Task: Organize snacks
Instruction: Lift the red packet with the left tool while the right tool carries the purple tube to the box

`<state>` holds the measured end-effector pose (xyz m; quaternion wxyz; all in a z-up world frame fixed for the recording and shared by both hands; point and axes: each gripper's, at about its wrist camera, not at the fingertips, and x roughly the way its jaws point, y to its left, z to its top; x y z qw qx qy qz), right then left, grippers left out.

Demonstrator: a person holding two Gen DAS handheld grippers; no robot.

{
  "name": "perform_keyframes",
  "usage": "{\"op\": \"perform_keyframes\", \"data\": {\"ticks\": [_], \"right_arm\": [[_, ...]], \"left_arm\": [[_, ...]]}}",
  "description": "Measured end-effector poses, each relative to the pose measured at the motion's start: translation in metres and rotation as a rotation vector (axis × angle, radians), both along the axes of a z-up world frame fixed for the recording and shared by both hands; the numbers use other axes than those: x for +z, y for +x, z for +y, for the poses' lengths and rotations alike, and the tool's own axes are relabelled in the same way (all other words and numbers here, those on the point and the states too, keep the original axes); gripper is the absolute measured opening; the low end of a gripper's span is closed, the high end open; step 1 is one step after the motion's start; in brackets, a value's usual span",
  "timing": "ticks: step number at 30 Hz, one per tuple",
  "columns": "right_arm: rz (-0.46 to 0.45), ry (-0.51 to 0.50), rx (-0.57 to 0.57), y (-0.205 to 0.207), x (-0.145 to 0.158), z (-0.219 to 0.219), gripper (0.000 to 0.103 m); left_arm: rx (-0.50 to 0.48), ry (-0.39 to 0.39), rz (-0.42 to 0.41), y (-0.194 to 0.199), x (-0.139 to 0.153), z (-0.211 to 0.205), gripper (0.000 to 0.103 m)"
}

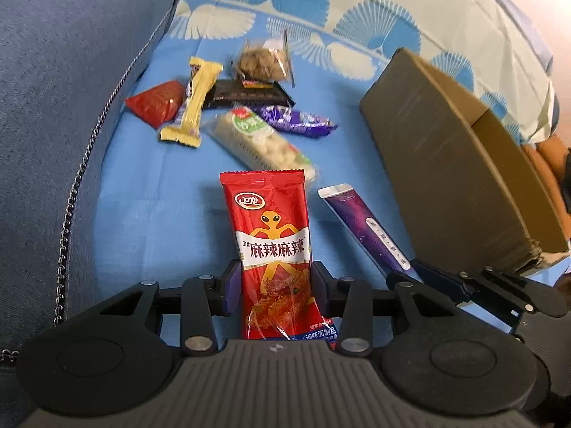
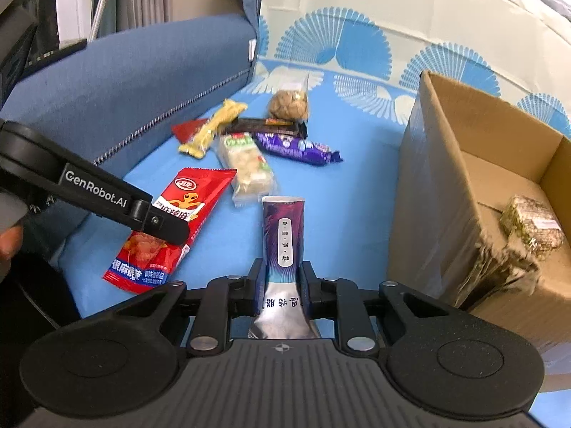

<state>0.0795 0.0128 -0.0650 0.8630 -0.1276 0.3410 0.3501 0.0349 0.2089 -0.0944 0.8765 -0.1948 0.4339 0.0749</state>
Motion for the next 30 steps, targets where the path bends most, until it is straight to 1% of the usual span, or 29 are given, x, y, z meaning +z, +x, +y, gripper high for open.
{"op": "perform_keyframes", "data": {"ticks": [5,13,17,24,30], "right_arm": [[-0.016,0.022,-0.001,-0.001,0.004,-0.001,0.021],[-0.032,0.056,-0.009,0.000,0.011,-0.004,0.021],[-0.040,0.080,-0.011,0.001,0.017,-0.008,0.021],[-0.088,0.132,-0.014,0.001,0.035,-0.017,0.021],[-0.109,0.199,-0.024,0.002,0.050,-0.029,0.021]], "left_arm": [[0.007,-0.004,-0.017,-0.004,0.002,0.001,0.045],[0.005,0.020,-0.020,-0.004,0.003,-0.003,0.045],[0.004,0.045,-0.015,-0.003,0.004,-0.007,0.045],[-0.005,0.101,-0.018,-0.002,0.005,-0.014,0.045],[0.020,0.109,-0.044,-0.005,0.009,-0.013,0.045]]}}
